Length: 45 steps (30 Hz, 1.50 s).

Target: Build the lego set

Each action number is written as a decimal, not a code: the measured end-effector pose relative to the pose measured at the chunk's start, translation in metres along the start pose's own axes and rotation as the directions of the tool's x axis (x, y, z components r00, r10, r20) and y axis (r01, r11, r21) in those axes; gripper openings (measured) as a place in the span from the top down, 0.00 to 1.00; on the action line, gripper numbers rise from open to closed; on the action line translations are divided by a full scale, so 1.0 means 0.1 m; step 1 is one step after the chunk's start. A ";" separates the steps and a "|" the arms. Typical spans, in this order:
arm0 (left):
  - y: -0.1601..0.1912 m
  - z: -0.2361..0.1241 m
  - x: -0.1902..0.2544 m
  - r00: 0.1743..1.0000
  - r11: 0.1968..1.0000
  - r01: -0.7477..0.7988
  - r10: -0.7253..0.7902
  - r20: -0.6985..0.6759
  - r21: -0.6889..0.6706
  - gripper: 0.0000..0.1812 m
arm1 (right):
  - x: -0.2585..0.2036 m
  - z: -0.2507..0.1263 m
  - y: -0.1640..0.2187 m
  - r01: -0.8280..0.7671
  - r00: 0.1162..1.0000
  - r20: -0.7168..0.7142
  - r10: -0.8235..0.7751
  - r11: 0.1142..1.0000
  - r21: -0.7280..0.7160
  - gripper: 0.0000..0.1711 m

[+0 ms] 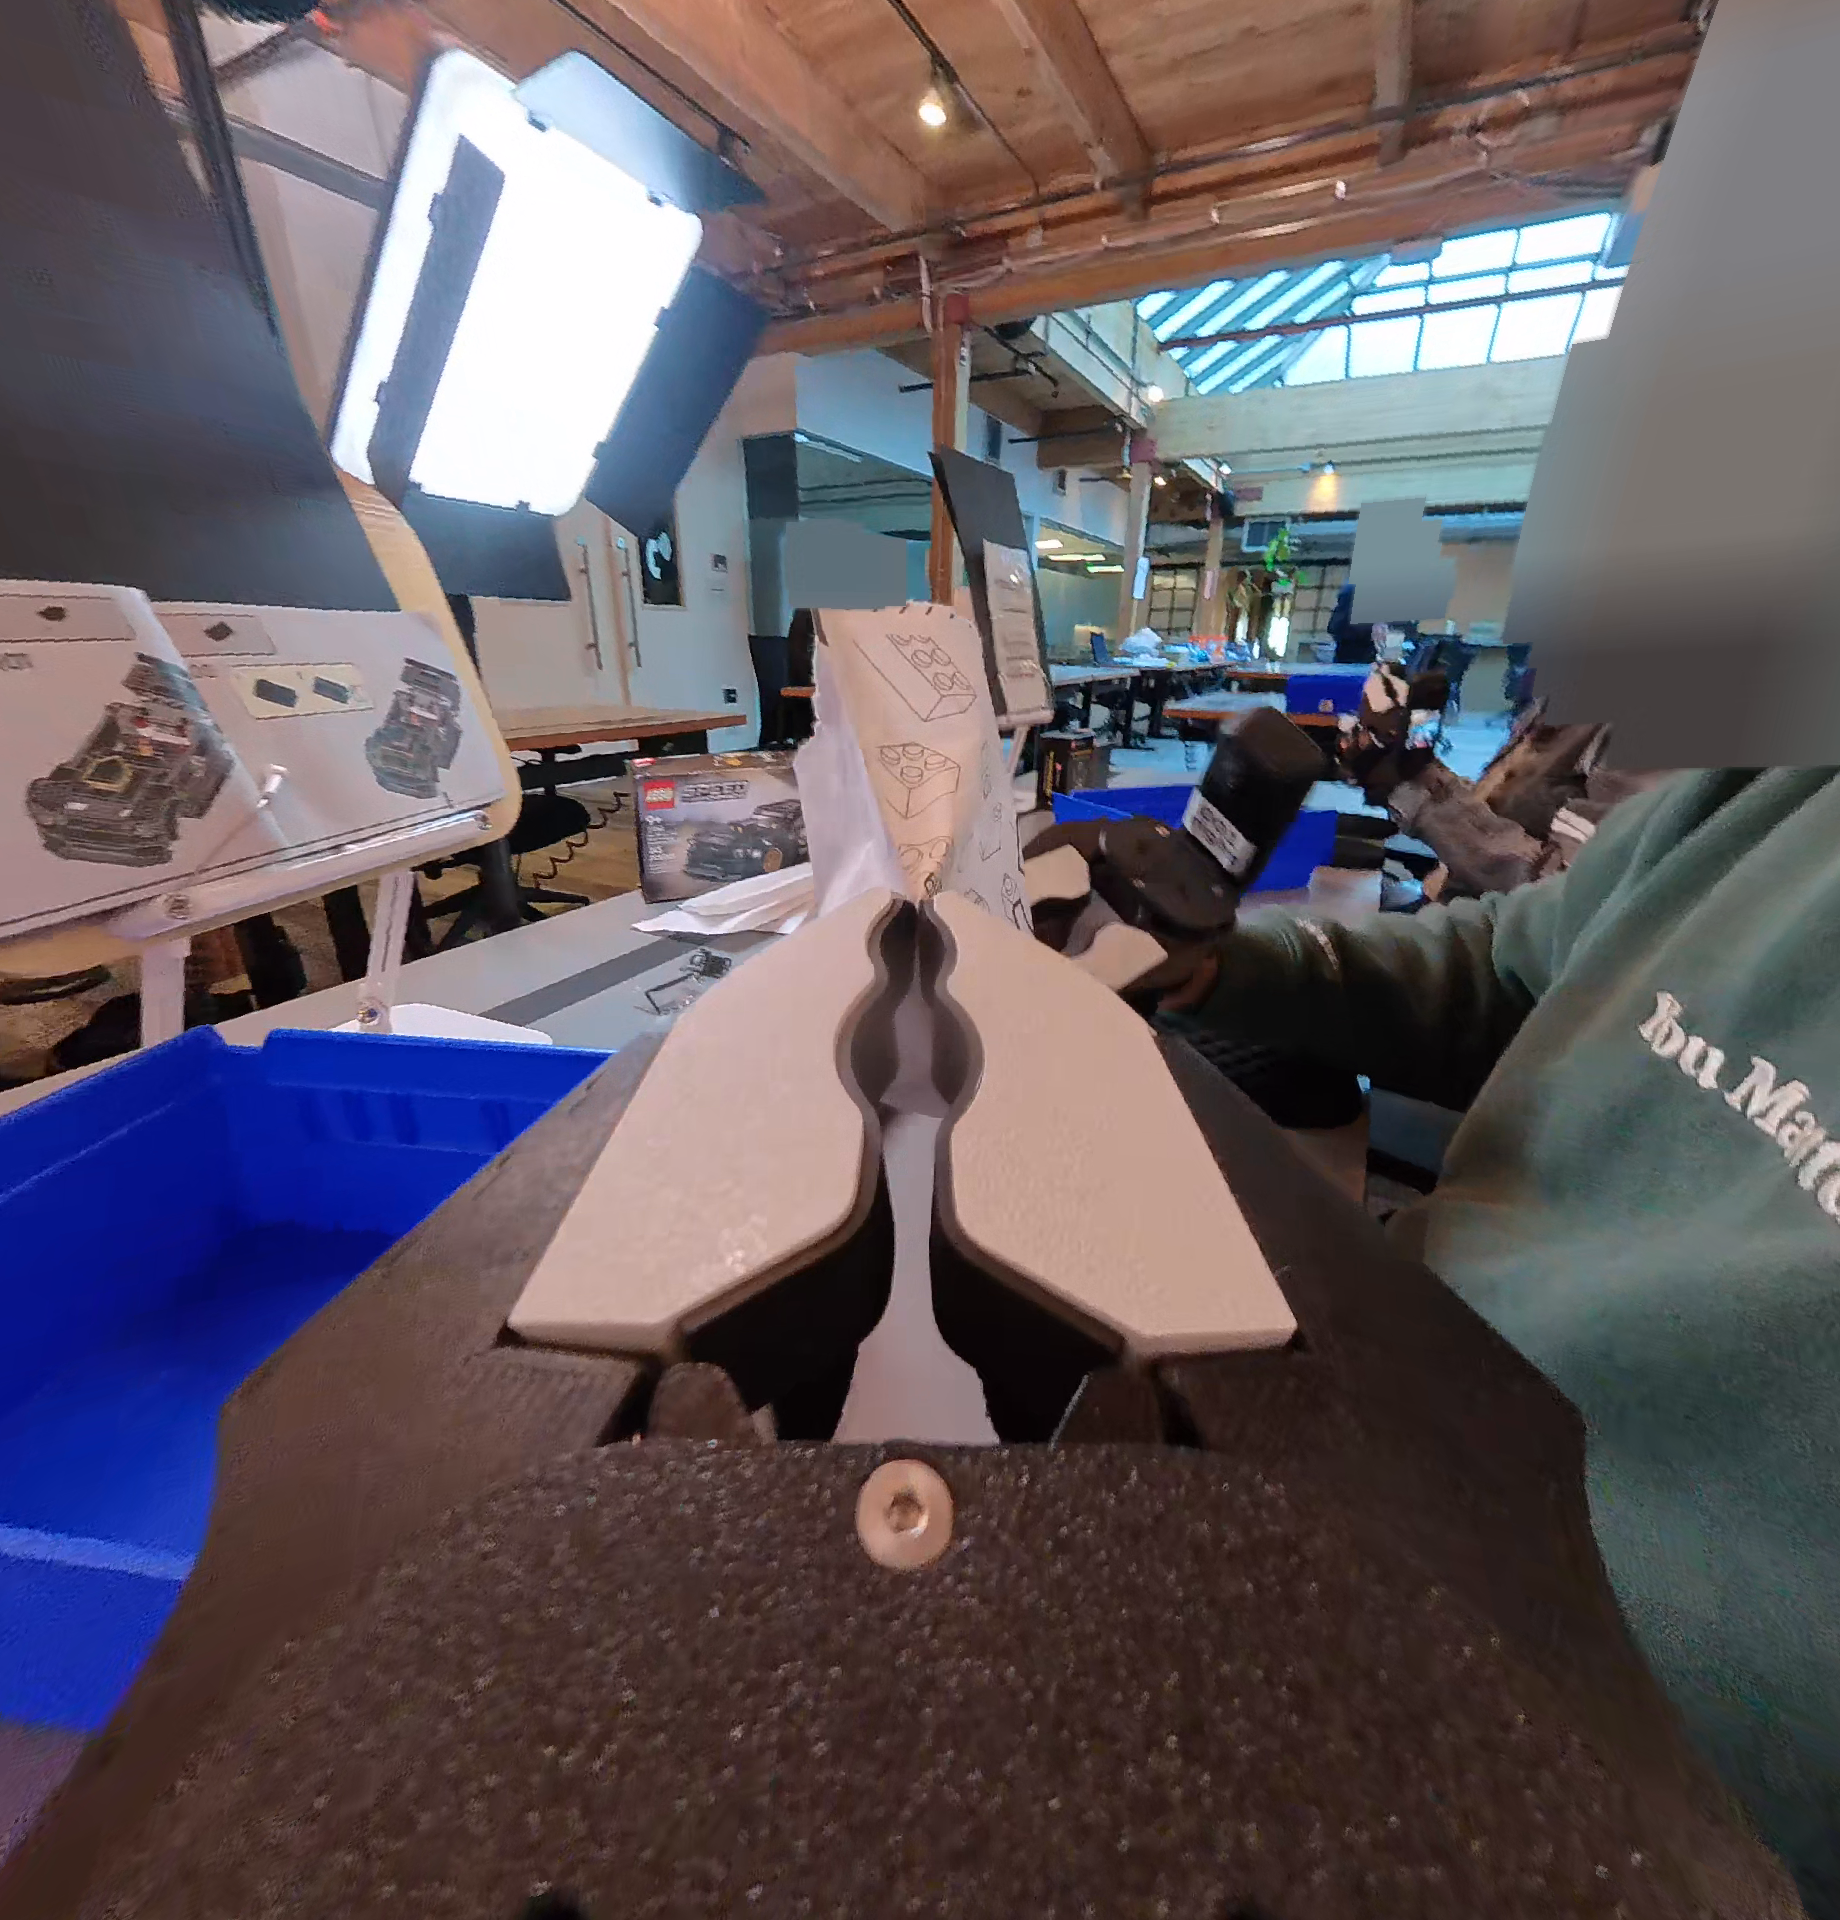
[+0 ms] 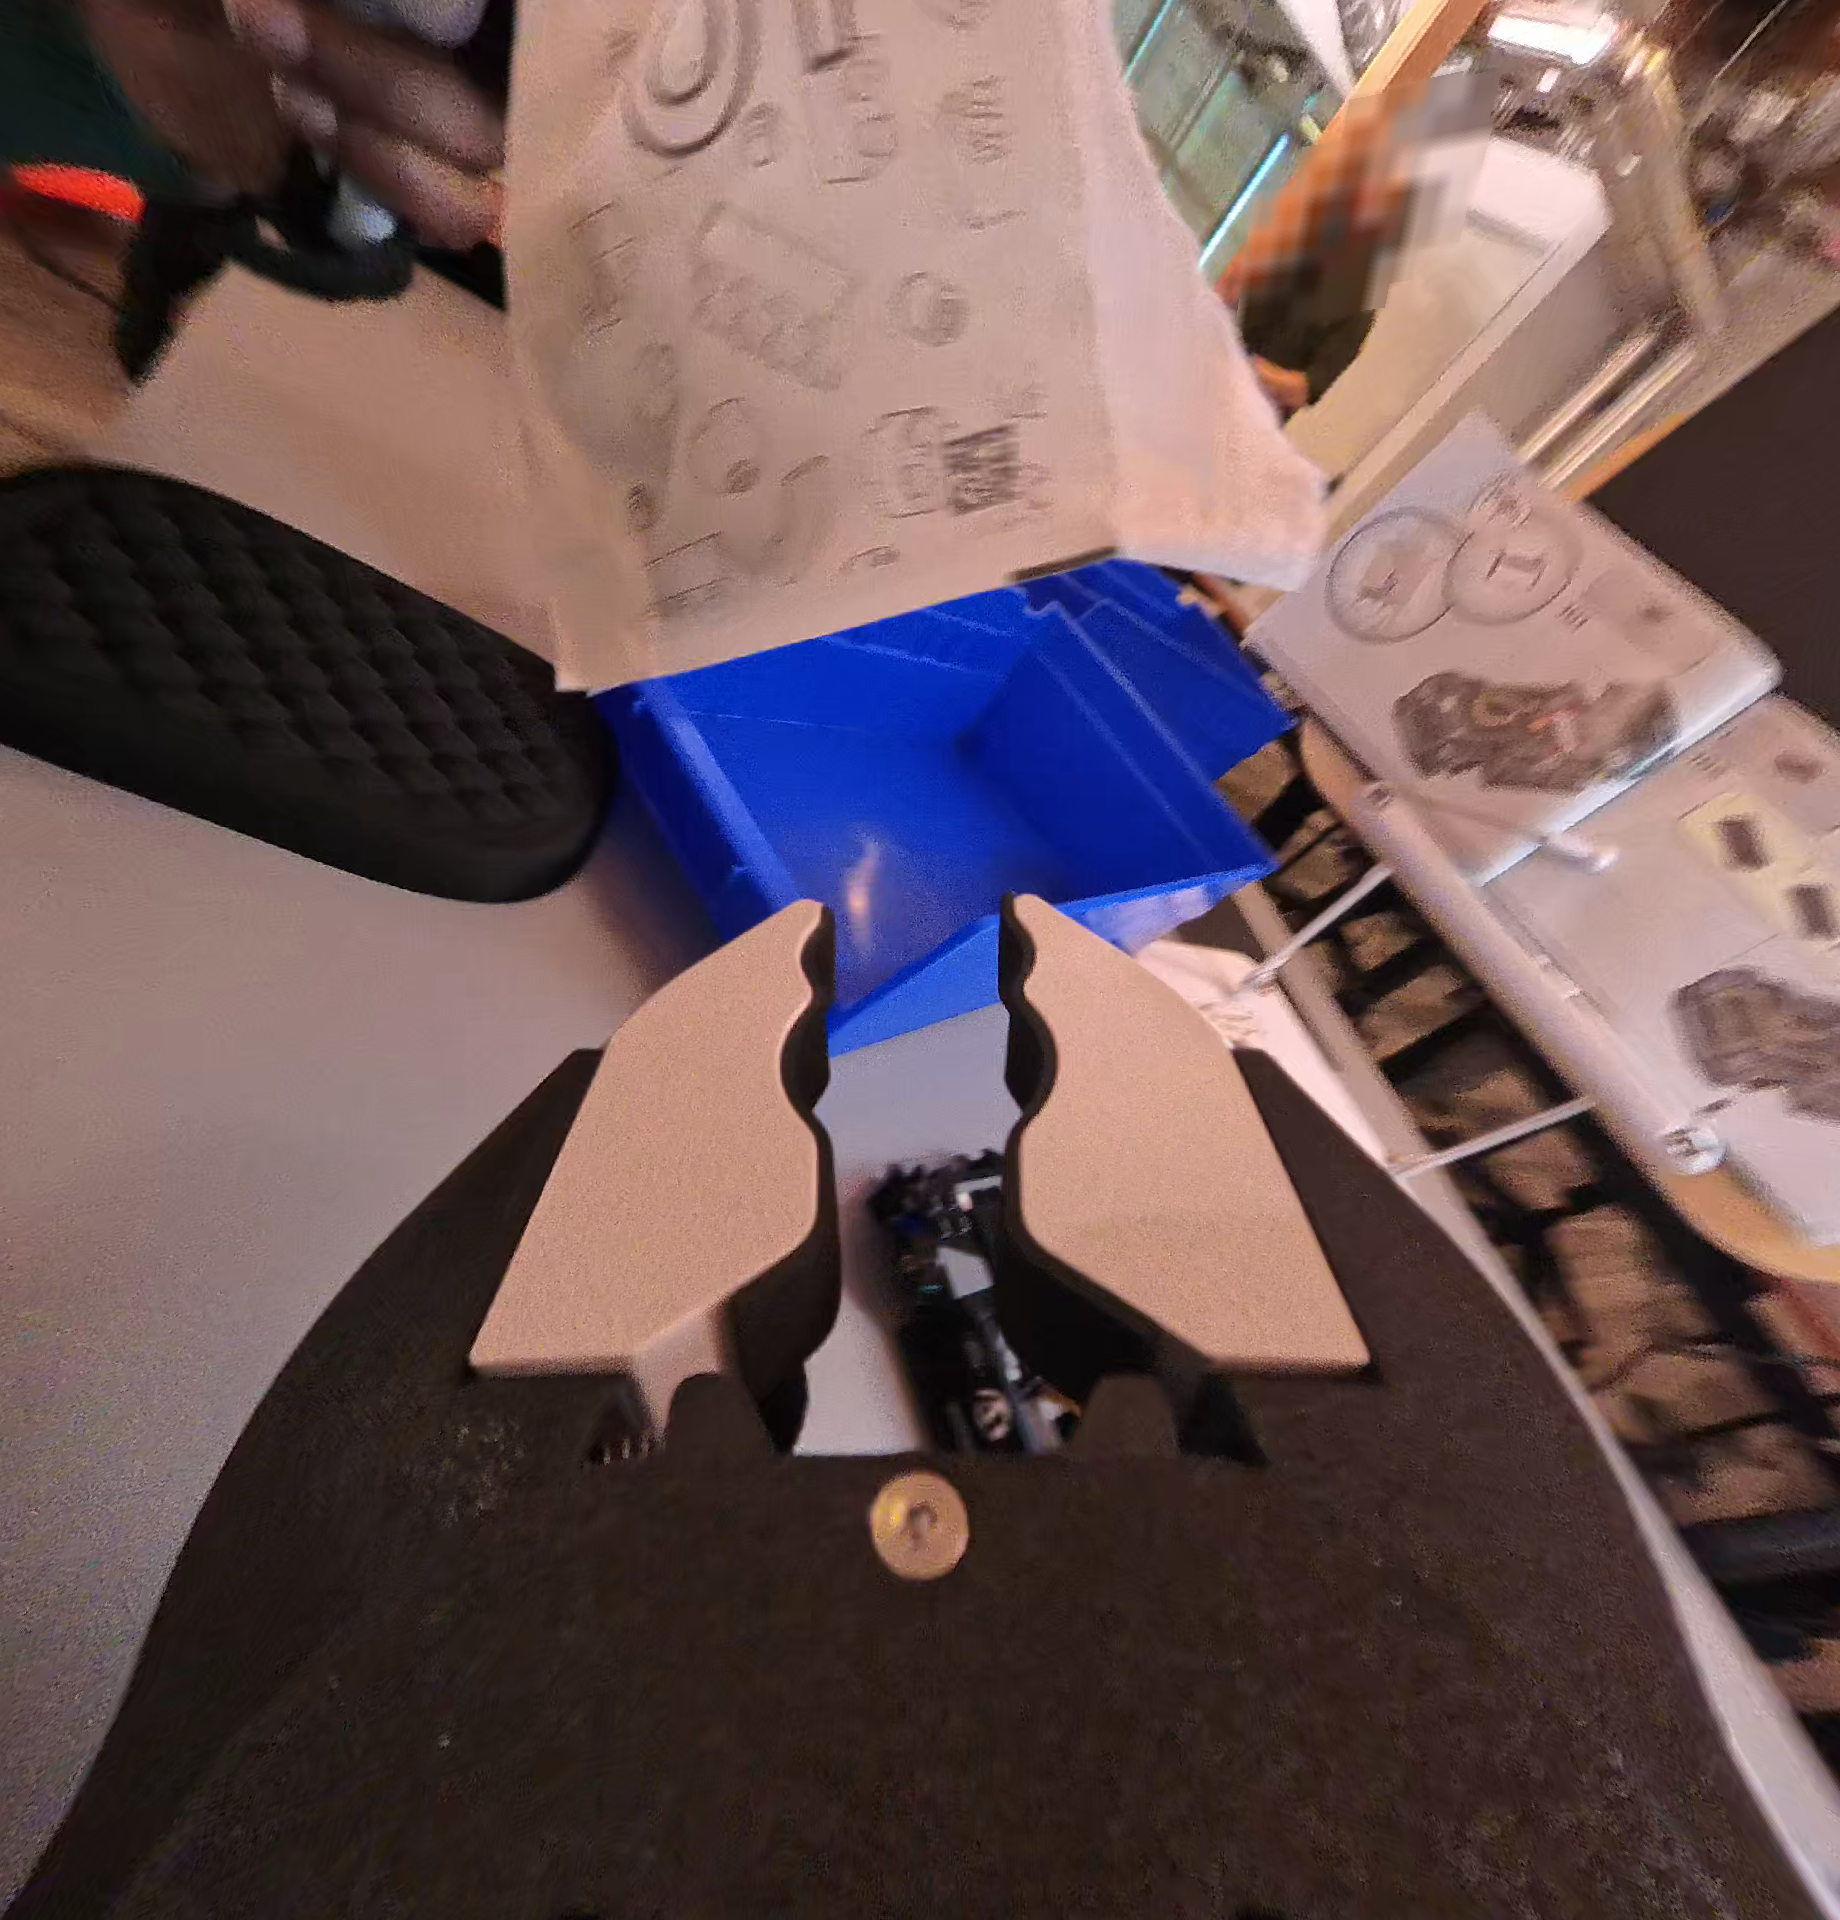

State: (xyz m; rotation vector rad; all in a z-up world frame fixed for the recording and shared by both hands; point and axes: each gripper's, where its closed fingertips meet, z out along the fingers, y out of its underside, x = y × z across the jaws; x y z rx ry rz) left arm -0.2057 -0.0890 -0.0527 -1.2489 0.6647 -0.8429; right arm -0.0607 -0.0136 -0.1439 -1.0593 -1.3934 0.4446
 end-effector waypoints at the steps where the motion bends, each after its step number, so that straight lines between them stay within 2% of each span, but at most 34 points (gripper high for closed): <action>1: -0.03 -0.01 -0.03 1.000 1.000 0.013 -0.014 0.013 0.011 0.99 | 0.01 0.02 -0.02 0.065 0.997 -0.034 -0.065 0.998 -0.001 0.81; 4: -0.10 -0.03 -0.10 0.999 0.999 0.040 -0.041 0.035 0.034 0.99 | 0.02 0.07 -0.13 0.254 0.959 -0.128 -0.251 0.967 0.007 0.79; 8: -0.17 -0.06 -0.17 0.996 0.995 0.075 -0.078 0.048 0.063 0.99 | 0.06 0.16 -0.22 0.428 0.883 -0.217 -0.417 0.904 0.007 0.77; 14: -0.18 -0.07 -0.30 0.978 0.979 0.177 -0.187 0.091 0.105 0.99 | 0.02 0.28 -0.52 0.606 0.758 -0.330 -0.563 0.794 0.037 0.73; 18: -0.20 -0.10 -0.38 0.956 0.950 0.263 -0.280 0.084 0.167 0.99 | 0.03 0.44 -0.55 0.697 0.668 -0.362 -0.650 0.717 0.002 0.72; 23: -0.12 -0.11 -0.42 0.938 0.932 0.315 -0.334 0.089 0.182 0.99 | 0.04 0.63 -0.61 0.740 0.616 -0.399 -0.680 0.673 -0.006 0.74; 27: 0.01 -0.18 -0.52 0.917 0.918 0.351 -0.377 0.132 0.185 0.99 | 0.02 0.72 -0.57 0.741 0.613 -0.394 -0.685 0.672 -0.015 0.86; 32: 0.32 -0.25 -0.58 0.904 0.926 0.361 -0.377 0.204 0.110 0.99 | -0.05 0.78 -0.37 0.727 0.634 -0.347 -0.691 0.686 -0.035 0.96; 38: 0.62 -0.29 -0.63 0.912 0.952 0.305 -0.281 0.299 -0.035 0.99 | -0.17 0.84 -0.13 0.710 0.663 -0.281 -0.694 0.702 -0.056 0.98; 45: 0.89 -0.33 -0.71 0.898 0.939 0.292 -0.204 0.389 -0.181 0.99 | -0.25 0.89 0.10 0.648 0.734 -0.198 -0.649 0.758 -0.081 0.98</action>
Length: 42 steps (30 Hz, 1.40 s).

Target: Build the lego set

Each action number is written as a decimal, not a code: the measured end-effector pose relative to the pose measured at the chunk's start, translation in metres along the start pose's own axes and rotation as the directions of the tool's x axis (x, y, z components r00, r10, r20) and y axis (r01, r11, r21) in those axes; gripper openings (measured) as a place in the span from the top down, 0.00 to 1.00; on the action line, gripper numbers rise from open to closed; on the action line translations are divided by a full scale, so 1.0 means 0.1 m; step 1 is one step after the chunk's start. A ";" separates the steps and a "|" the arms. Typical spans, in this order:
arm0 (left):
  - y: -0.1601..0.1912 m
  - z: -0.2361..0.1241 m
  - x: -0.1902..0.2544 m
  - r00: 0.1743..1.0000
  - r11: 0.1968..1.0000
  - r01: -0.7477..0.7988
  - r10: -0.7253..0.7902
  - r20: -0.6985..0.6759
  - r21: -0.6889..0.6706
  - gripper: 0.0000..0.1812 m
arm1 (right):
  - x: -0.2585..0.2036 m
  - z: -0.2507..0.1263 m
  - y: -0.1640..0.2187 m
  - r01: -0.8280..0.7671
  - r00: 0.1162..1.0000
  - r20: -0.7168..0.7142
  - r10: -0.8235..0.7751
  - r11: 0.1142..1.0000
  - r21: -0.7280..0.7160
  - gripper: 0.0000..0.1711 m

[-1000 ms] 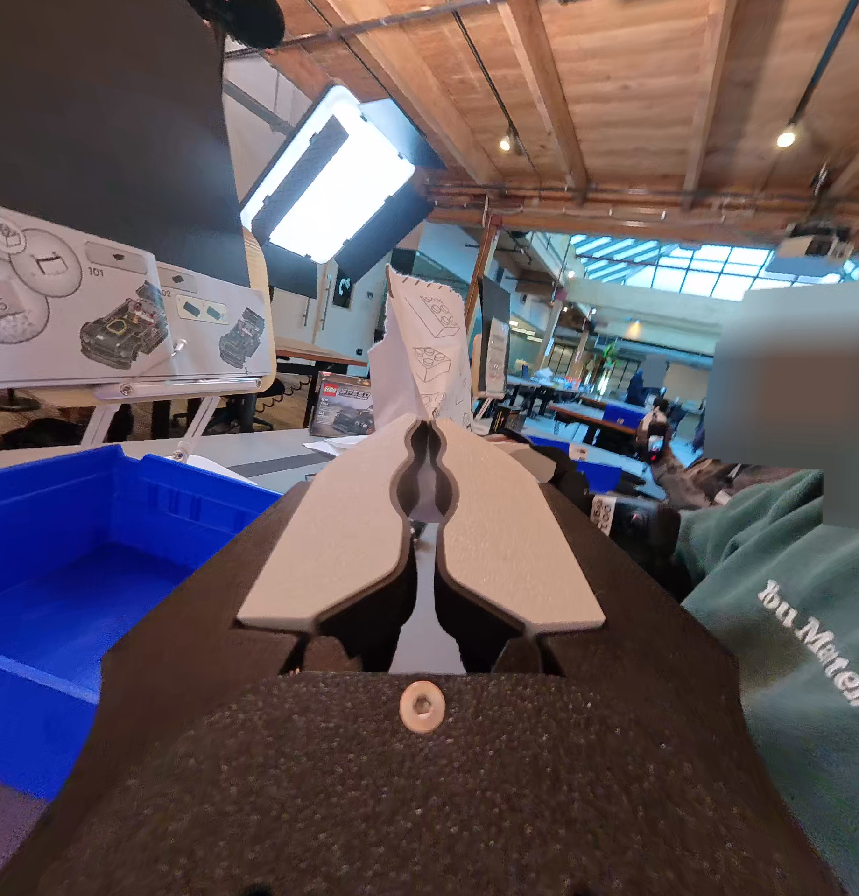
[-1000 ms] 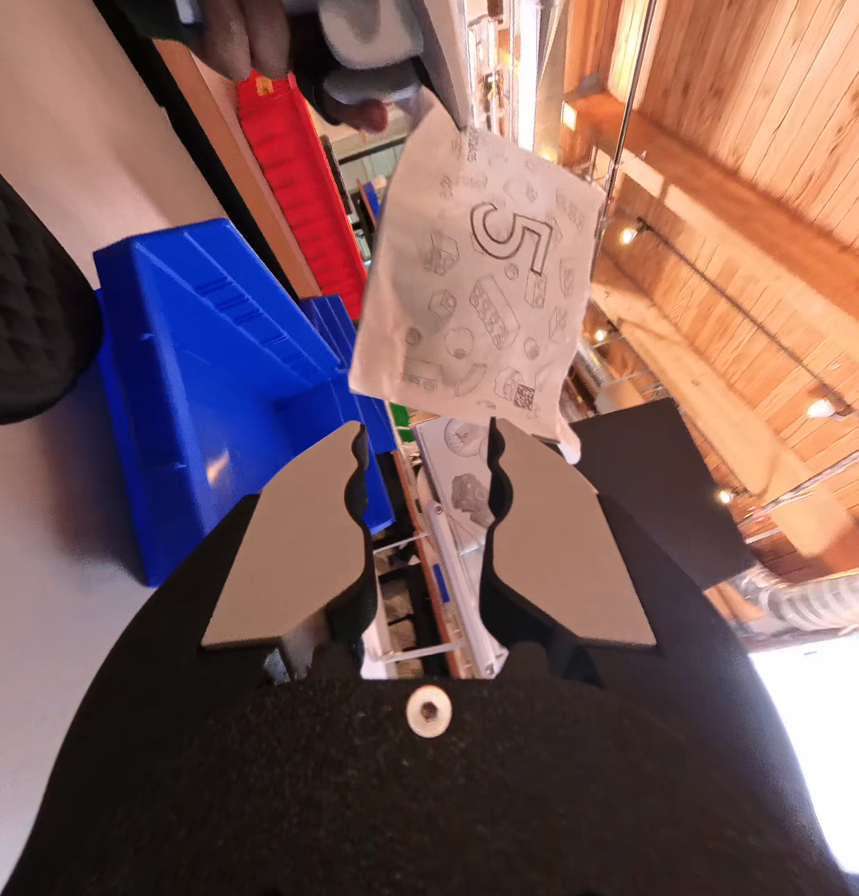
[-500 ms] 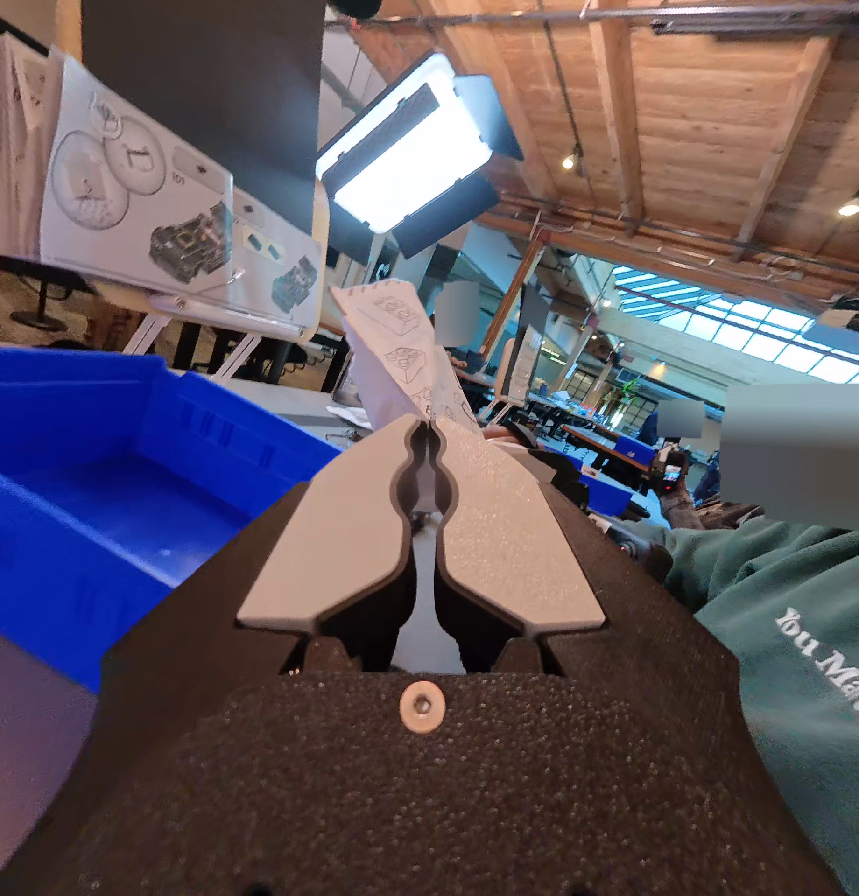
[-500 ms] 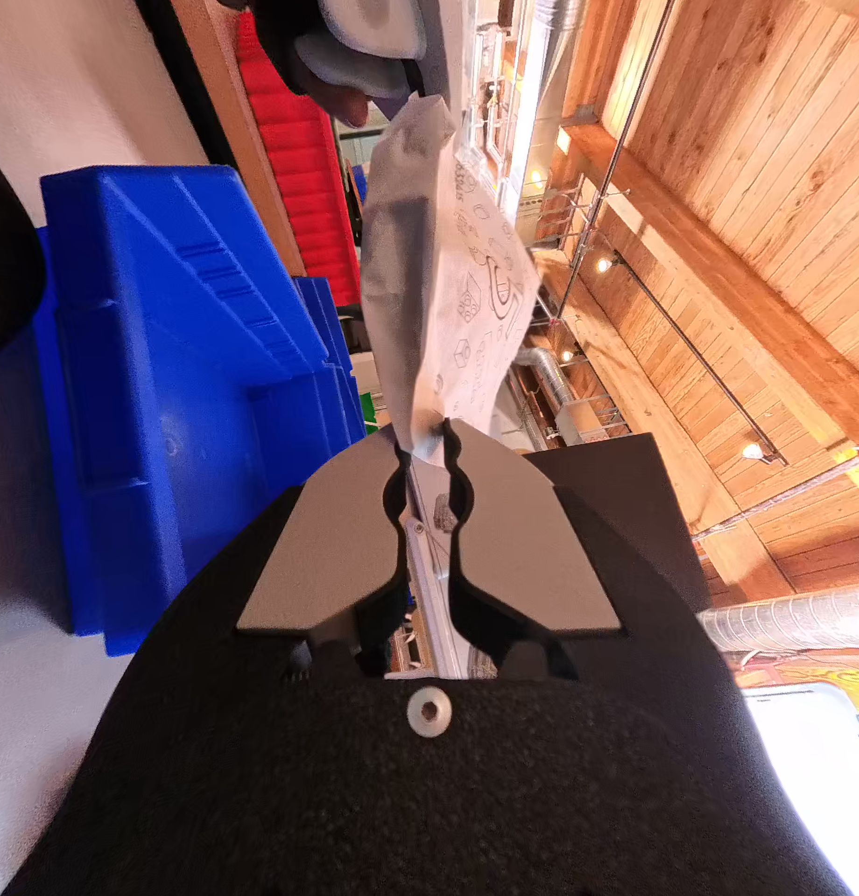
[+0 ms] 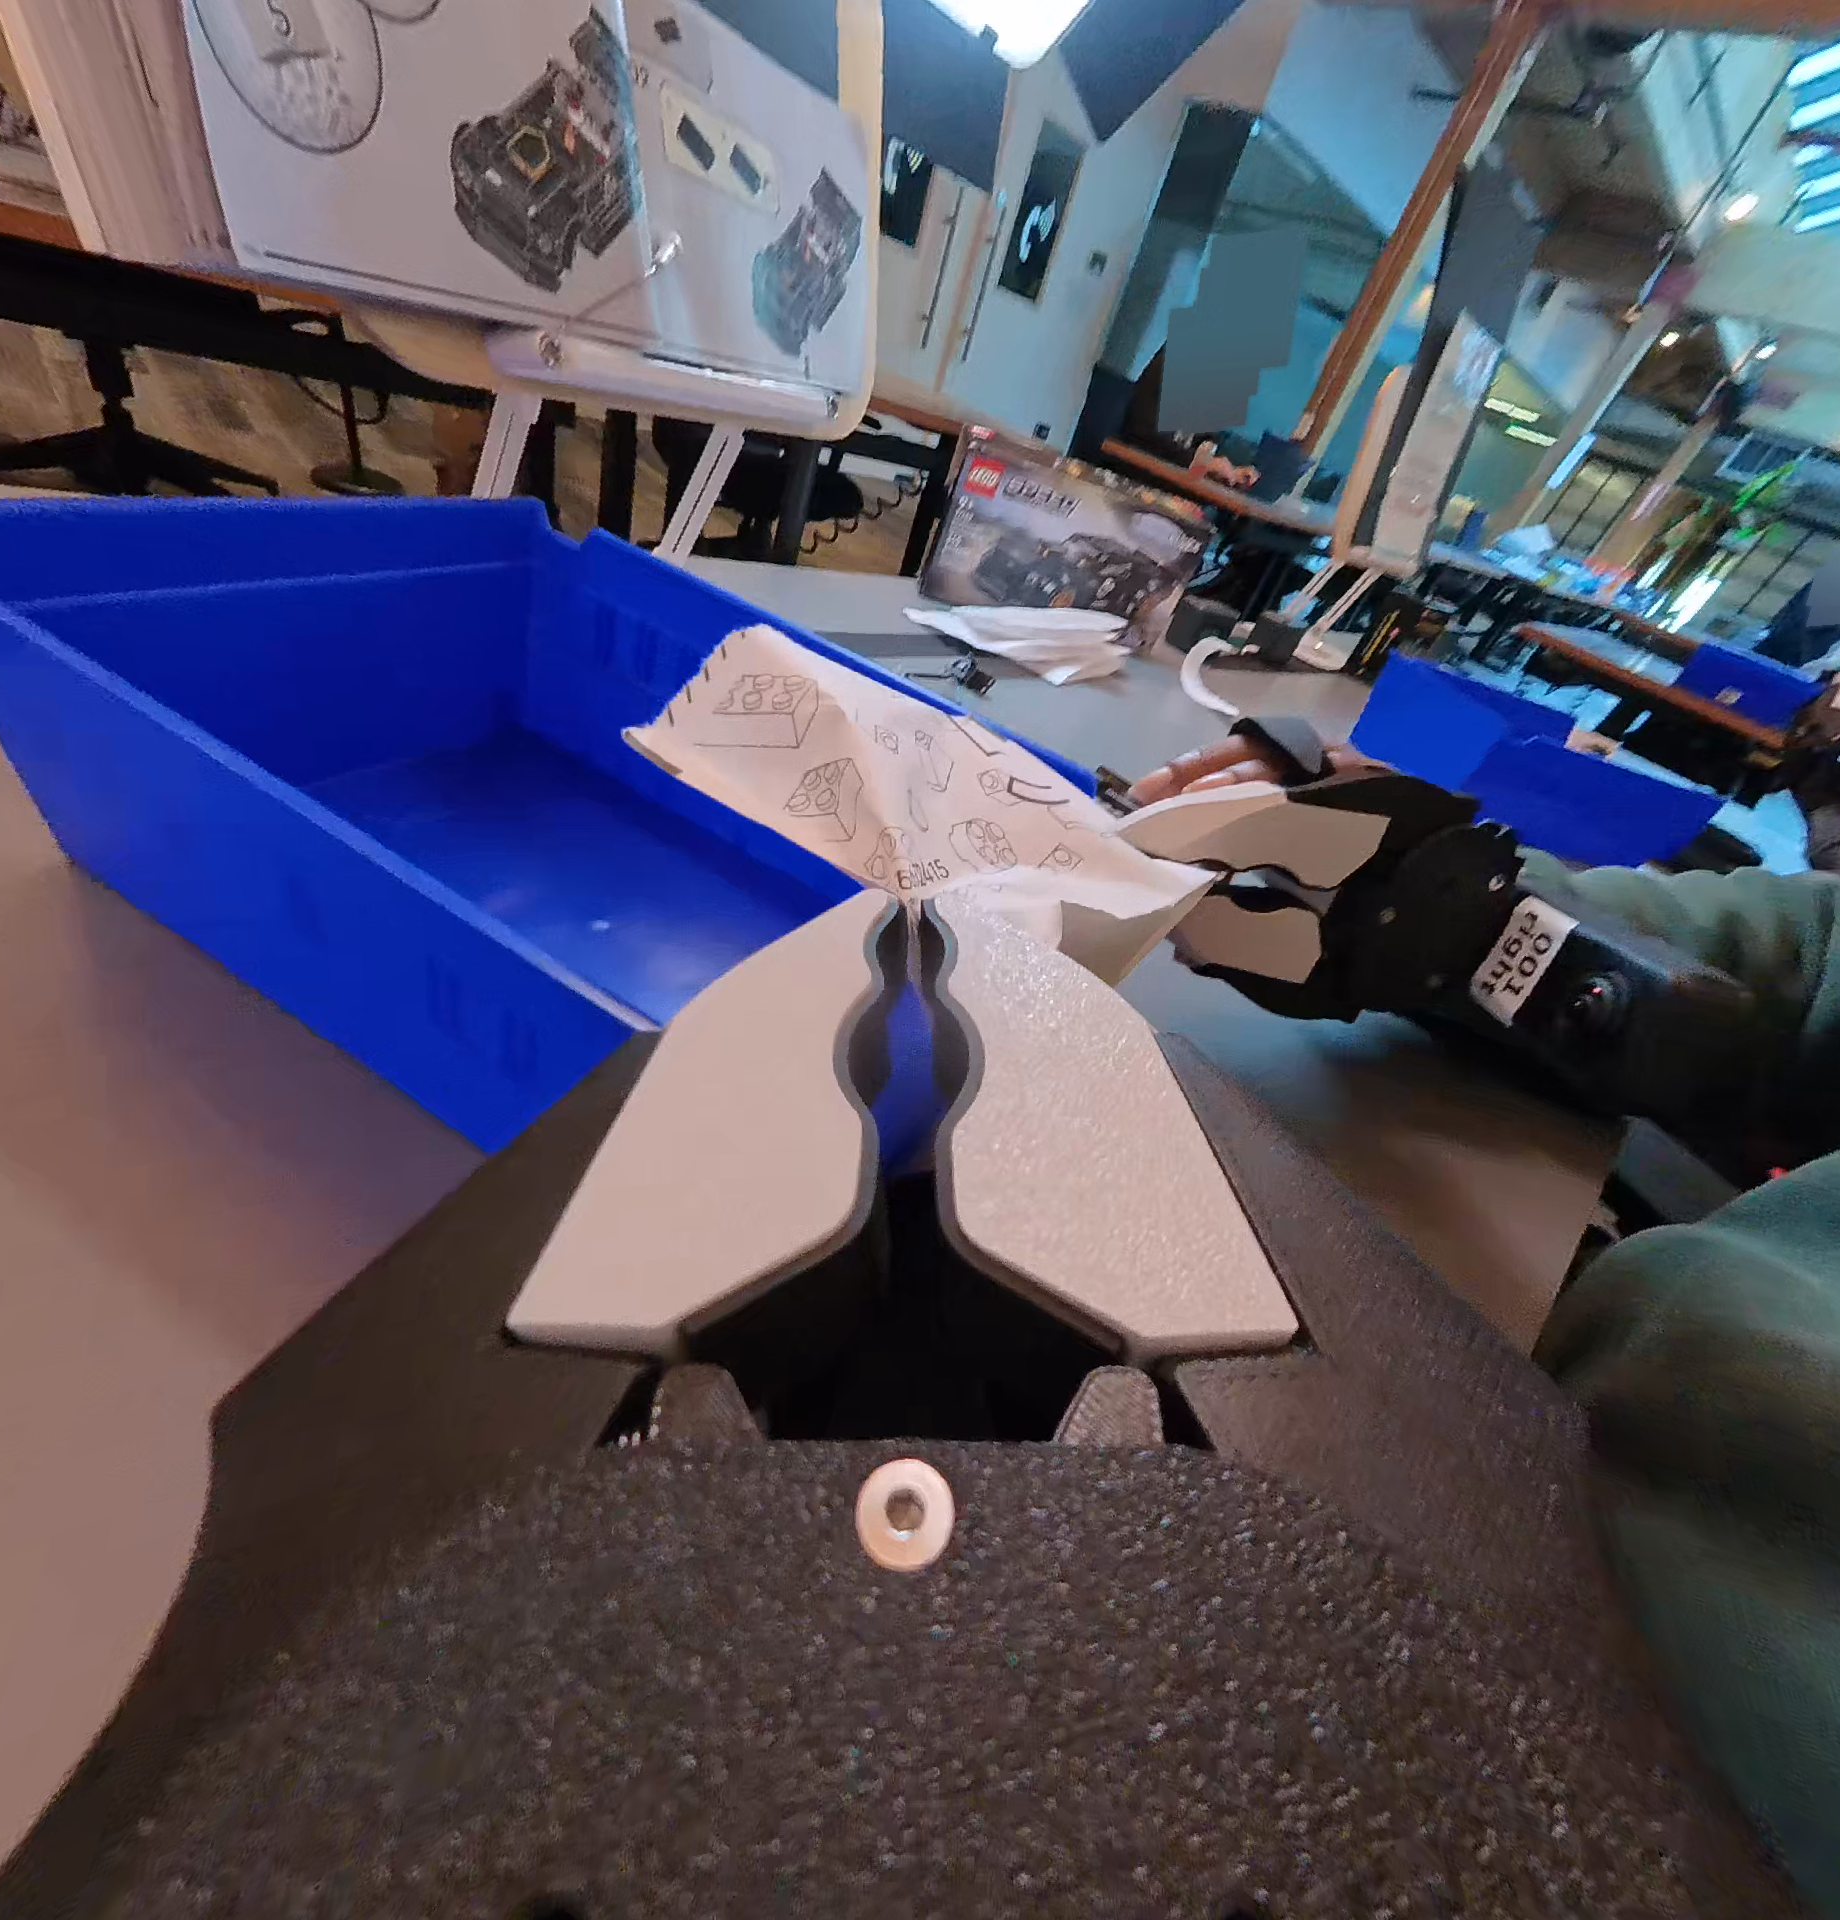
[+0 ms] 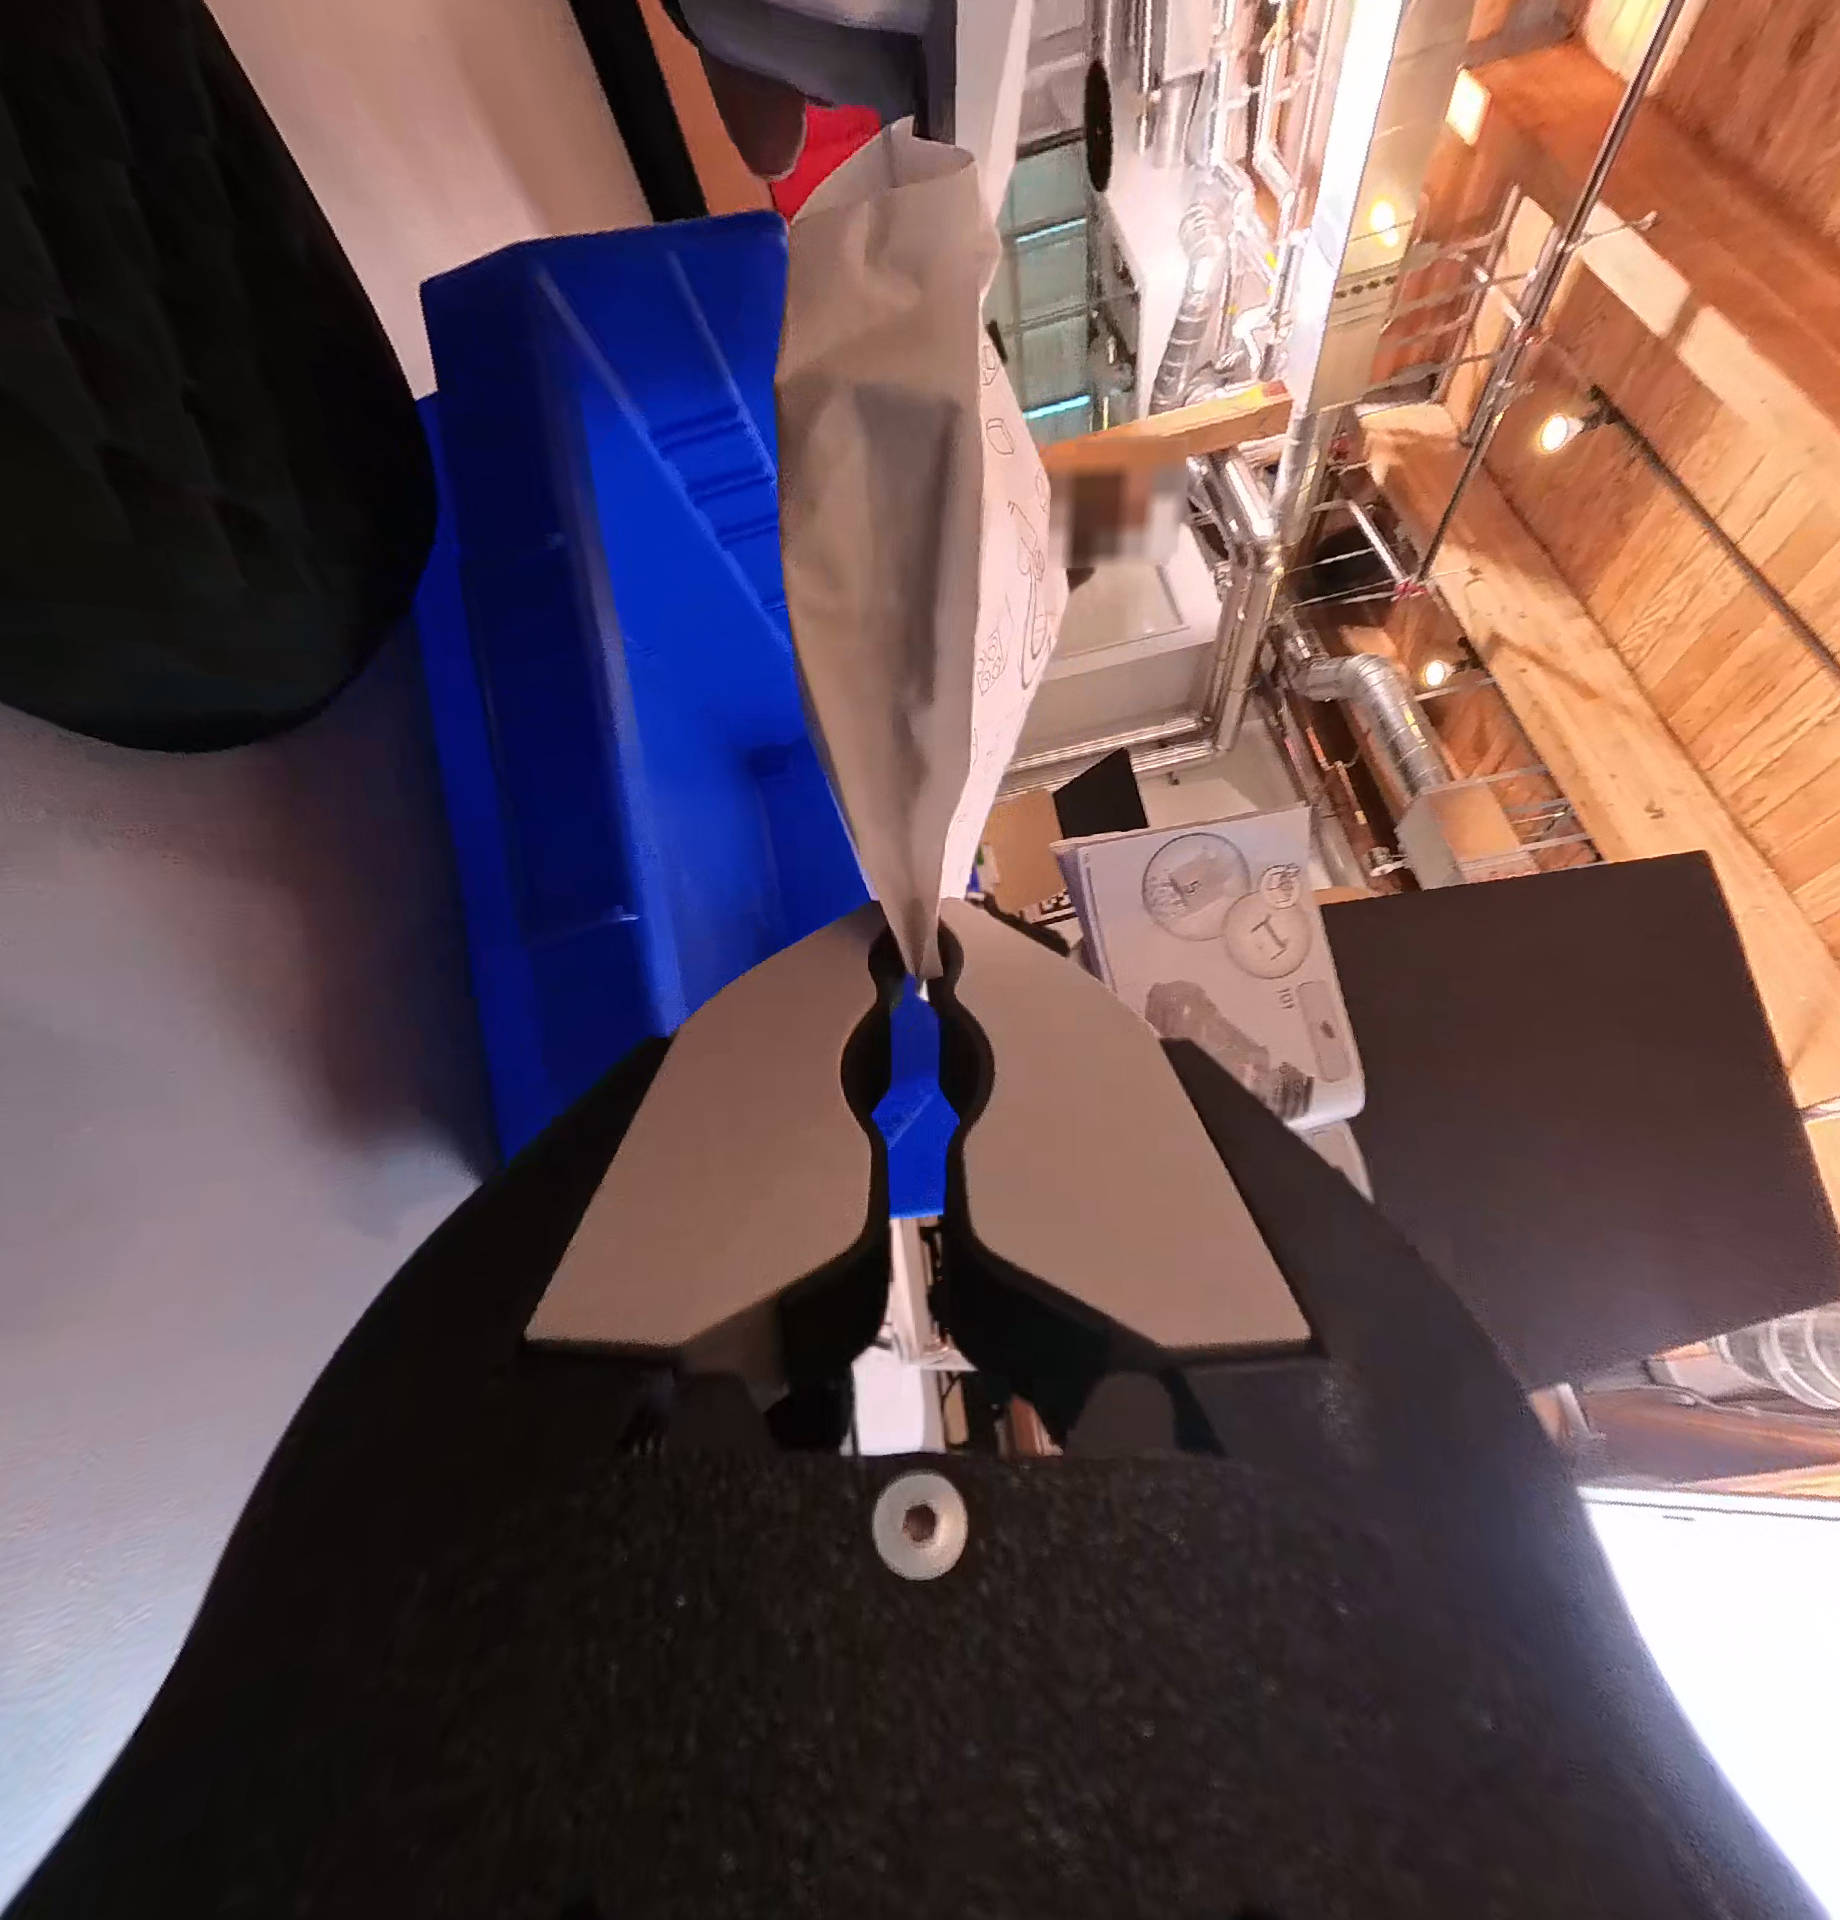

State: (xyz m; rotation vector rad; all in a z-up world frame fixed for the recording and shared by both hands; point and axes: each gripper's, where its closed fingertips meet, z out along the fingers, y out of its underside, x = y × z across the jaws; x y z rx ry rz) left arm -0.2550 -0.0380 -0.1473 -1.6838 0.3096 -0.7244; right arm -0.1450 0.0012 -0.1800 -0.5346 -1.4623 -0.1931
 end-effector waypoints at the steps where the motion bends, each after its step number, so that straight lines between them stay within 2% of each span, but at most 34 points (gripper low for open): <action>1: 0.03 0.01 -0.01 1.000 1.000 -0.007 0.007 0.010 -0.014 0.99 | -0.02 0.00 0.01 -0.007 1.000 0.007 0.007 1.000 -0.005 0.98; 8: 0.17 0.02 -0.12 0.991 0.991 -0.095 0.104 0.085 -0.098 0.98 | -0.16 0.03 0.07 -0.133 0.985 0.104 0.136 0.990 -0.037 0.98; 11: 0.14 -0.01 -0.10 0.977 0.977 -0.189 0.198 0.084 -0.101 0.99 | -0.17 0.05 0.11 -0.219 0.963 0.146 0.227 0.973 -0.070 0.98; 16: 0.12 -0.05 -0.07 0.921 0.916 -0.365 0.382 0.081 -0.165 0.86 | -0.14 0.07 0.14 -0.367 0.906 0.181 0.382 0.924 -0.108 0.98; 21: 0.14 -0.06 -0.06 0.855 0.840 -0.495 0.516 0.049 -0.221 0.77 | -0.09 0.10 0.15 -0.554 0.769 0.246 0.590 0.807 -0.203 0.98; 26: 0.25 0.01 -0.05 0.772 0.729 -0.612 0.635 -0.030 -0.306 0.75 | -0.04 0.13 0.13 -0.698 0.586 0.288 0.757 0.652 -0.294 0.98; 30: 0.29 0.07 -0.09 0.680 0.612 -0.698 0.728 -0.079 -0.371 0.74 | 0.04 0.15 0.14 -0.772 0.450 0.312 0.836 0.541 -0.335 0.98; 34: 0.29 0.12 -0.14 0.641 0.547 -0.723 0.760 -0.113 -0.421 0.74 | 0.13 0.16 0.12 -0.834 0.300 0.332 0.894 0.414 -0.363 0.98; 36: 0.24 0.15 -0.18 0.629 0.535 -0.729 0.769 -0.111 -0.426 0.74 | 0.20 0.16 0.13 -0.848 0.284 0.334 0.899 0.398 -0.351 0.98; 42: -0.11 0.19 -0.34 0.690 0.617 -0.690 0.718 -0.088 -0.379 0.74 | 0.36 0.23 0.15 -0.858 0.286 0.361 0.888 0.405 -0.316 0.98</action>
